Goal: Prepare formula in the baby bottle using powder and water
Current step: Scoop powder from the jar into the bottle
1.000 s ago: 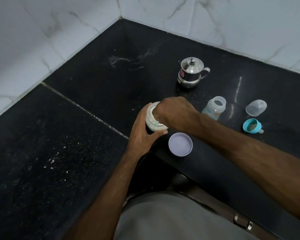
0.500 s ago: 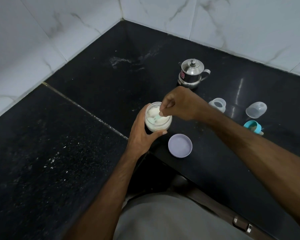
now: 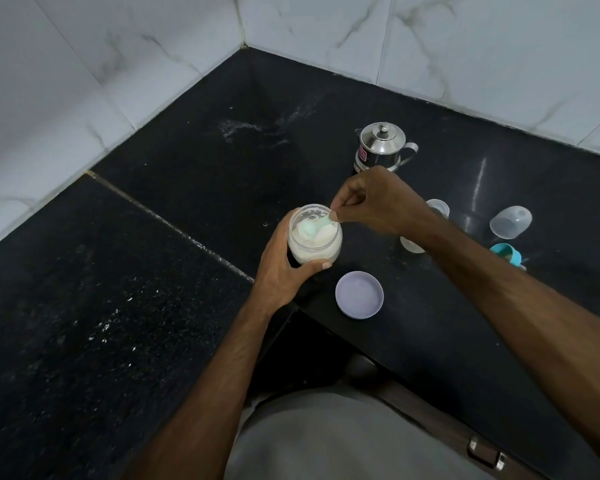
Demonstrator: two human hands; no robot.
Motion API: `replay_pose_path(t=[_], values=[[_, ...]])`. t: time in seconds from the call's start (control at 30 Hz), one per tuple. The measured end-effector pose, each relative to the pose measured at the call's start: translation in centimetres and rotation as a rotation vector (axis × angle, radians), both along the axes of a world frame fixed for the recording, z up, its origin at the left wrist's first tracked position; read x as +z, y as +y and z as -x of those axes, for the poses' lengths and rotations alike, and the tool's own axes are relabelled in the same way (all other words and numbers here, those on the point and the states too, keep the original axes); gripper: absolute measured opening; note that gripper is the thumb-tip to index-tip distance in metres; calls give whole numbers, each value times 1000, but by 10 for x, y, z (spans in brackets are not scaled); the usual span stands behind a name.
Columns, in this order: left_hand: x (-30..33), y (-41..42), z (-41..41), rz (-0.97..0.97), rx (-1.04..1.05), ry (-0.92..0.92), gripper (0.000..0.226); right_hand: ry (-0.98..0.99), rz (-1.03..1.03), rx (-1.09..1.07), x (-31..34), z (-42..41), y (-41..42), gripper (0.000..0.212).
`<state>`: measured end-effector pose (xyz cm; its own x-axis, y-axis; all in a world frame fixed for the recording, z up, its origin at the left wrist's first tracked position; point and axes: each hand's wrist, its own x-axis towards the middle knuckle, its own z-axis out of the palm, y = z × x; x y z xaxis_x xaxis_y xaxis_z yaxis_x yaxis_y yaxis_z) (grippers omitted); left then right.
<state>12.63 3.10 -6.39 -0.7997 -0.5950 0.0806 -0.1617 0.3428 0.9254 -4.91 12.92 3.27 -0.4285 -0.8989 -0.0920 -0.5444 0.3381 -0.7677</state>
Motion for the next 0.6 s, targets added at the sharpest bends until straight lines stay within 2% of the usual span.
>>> replay_pose_path(t=[0.6], values=[[0,-8,4,-60,-28,-33,88,-46,-8,-51,-7,-3,4,4]])
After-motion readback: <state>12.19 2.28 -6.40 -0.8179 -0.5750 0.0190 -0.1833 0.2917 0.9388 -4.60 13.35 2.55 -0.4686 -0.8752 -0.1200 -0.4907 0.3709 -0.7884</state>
